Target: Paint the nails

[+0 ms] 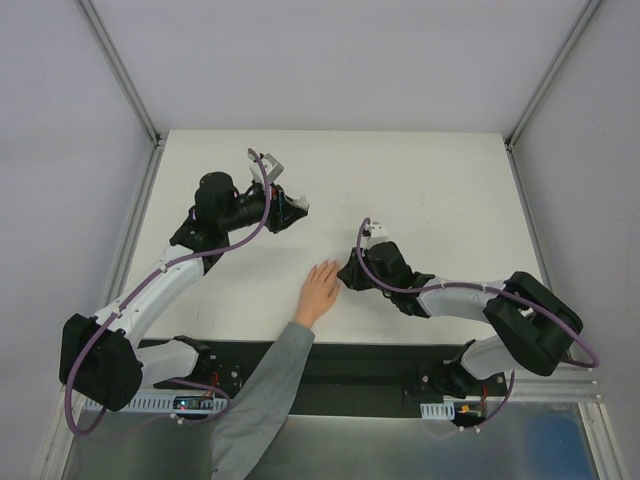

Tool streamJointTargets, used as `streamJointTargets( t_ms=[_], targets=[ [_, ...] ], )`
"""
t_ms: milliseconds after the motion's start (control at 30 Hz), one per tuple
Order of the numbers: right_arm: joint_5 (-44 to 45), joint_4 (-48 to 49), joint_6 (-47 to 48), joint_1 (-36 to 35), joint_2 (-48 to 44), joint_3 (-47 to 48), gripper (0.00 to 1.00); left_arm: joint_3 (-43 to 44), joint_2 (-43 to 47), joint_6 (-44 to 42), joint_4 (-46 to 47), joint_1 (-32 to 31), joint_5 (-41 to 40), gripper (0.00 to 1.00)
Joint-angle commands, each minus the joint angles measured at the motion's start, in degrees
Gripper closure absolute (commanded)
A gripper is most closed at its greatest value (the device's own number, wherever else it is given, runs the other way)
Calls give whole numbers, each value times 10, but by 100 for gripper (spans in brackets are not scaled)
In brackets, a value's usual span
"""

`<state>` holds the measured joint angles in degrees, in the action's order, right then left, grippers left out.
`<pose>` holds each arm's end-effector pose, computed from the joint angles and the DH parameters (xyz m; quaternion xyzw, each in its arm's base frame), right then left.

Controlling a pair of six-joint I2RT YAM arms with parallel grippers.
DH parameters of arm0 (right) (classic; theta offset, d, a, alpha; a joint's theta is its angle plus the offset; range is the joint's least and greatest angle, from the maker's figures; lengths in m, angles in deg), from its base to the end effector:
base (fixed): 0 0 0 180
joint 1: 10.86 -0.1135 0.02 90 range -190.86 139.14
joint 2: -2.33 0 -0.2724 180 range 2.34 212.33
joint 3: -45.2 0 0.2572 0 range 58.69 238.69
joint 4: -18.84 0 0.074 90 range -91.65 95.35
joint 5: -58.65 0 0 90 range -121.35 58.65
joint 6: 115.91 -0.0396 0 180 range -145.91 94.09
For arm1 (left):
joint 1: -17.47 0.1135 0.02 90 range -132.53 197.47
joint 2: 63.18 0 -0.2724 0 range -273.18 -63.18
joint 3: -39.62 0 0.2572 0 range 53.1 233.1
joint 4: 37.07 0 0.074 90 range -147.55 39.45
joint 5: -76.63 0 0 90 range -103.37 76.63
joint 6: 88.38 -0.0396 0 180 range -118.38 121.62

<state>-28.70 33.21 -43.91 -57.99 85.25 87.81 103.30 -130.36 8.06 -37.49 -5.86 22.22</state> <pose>0.1950 0.2074 0.1678 -0.2013 0.8234 0.2689 0.4574 0.2453 -0.1309 0.3416 0.3085 0.6577 -0.3828 0.5707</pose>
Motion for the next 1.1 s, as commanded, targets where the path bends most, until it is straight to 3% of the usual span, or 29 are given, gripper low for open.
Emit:
streamJointTargets(
  t_ms=[0, 667, 1067],
  targets=[
    [3, 12, -13, -3, -21, 4, 99, 11, 3, 2, 27, -6, 18, 100],
    [8, 6, -14, 12, 20, 30, 99, 12, 3, 2, 27, -7, 17, 100],
    [11, 8, -23, 0, -21, 0, 99, 10, 1, -1, 25, -7, 15, 100]
  ],
)
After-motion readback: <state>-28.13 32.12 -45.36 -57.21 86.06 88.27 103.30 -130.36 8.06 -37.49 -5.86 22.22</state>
